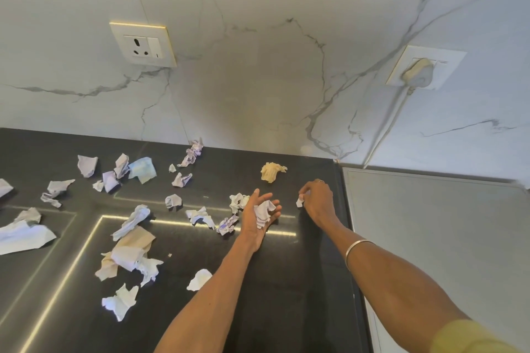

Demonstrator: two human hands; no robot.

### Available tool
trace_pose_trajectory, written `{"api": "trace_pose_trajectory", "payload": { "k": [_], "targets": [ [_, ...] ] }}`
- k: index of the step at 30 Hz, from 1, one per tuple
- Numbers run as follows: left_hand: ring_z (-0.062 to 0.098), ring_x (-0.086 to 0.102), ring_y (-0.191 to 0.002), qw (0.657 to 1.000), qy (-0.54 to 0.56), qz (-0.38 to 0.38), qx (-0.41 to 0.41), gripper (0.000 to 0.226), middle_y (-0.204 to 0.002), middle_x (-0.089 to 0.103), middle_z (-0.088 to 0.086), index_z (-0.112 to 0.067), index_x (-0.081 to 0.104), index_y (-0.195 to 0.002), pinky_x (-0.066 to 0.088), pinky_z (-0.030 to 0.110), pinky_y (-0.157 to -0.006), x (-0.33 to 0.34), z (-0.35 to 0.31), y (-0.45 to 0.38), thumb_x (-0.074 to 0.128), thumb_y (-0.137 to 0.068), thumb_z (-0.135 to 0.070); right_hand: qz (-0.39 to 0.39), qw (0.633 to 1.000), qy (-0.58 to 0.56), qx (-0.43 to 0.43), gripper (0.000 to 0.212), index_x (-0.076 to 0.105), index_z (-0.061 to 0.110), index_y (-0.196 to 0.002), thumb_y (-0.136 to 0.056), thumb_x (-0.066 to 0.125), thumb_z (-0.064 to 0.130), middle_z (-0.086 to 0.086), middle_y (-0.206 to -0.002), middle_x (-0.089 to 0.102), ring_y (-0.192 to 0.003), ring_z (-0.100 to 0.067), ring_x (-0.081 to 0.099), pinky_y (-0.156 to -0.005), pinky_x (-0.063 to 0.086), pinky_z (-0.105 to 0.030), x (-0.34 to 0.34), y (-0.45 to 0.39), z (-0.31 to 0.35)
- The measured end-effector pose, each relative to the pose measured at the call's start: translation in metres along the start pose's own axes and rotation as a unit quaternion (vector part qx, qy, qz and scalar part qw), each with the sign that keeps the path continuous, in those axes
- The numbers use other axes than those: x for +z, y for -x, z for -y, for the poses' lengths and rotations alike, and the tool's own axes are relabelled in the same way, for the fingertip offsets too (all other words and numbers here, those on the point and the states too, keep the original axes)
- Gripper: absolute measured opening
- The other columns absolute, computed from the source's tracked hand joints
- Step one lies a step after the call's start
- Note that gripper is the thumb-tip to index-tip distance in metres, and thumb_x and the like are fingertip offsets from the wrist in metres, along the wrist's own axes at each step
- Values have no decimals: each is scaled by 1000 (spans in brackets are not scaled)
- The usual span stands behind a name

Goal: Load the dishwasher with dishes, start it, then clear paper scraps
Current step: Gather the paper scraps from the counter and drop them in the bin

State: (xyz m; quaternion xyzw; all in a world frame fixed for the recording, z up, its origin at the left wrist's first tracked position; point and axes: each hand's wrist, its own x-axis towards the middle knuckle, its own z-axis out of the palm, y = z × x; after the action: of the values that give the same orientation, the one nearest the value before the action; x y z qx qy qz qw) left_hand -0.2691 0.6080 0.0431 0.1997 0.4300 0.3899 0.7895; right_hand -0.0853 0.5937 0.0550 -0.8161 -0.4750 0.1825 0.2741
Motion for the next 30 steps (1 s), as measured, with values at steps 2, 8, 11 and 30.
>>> {"api": "trace_pose_trajectory", "payload": {
  "k": [2, 8, 11, 30],
  "targets": [
    [29, 69, -87, 1000, -2, 4, -1, 52, -113, 68, 25, -3, 63, -119, 57, 38, -82, 1, -1, 2, 56, -94, -47, 3, 1000, -11, -7, 10, 72, 17, -83, -86, 71, 7, 2, -91, 61, -78, -6, 56, -63, 32, -4, -4, 4, 3],
    [35, 67, -103, 1000, 20, 2, 0, 49, -117, 68, 23, -4, 59, -125, 51, 45, -95, 0, -1, 6, 55, -95, -43, -5, 996, -80, -45, 20, 66, 28, -82, -82, 75, 11, 9, -87, 67, -80, -1, 62, -75, 51, -18, -5, 20, 21],
    [36, 65, -108, 1000, 31, 5, 0, 50, -121, 65, 24, -4, 58, -127, 50, 46, -98, -1, -1, 9, 55, -95, -42, 10, 990, -110, -91, 15, 68, 28, -83, -81, 77, 16, 12, -86, 67, -82, -3, 62, -75, 52, -18, -4, 27, 38],
    [10, 55, -55, 999, 39, -33, -3, 27, -83, 66, 9, -7, 69, -103, 45, 20, -51, -5, -4, 10, 70, -89, -30, 122, 977, -21, -175, 35, 61, 30, -125, -90, 64, 25, 6, -100, 72, -91, -6, 63, -93, 44, -24, 16, 22, 79]
  ]
}}
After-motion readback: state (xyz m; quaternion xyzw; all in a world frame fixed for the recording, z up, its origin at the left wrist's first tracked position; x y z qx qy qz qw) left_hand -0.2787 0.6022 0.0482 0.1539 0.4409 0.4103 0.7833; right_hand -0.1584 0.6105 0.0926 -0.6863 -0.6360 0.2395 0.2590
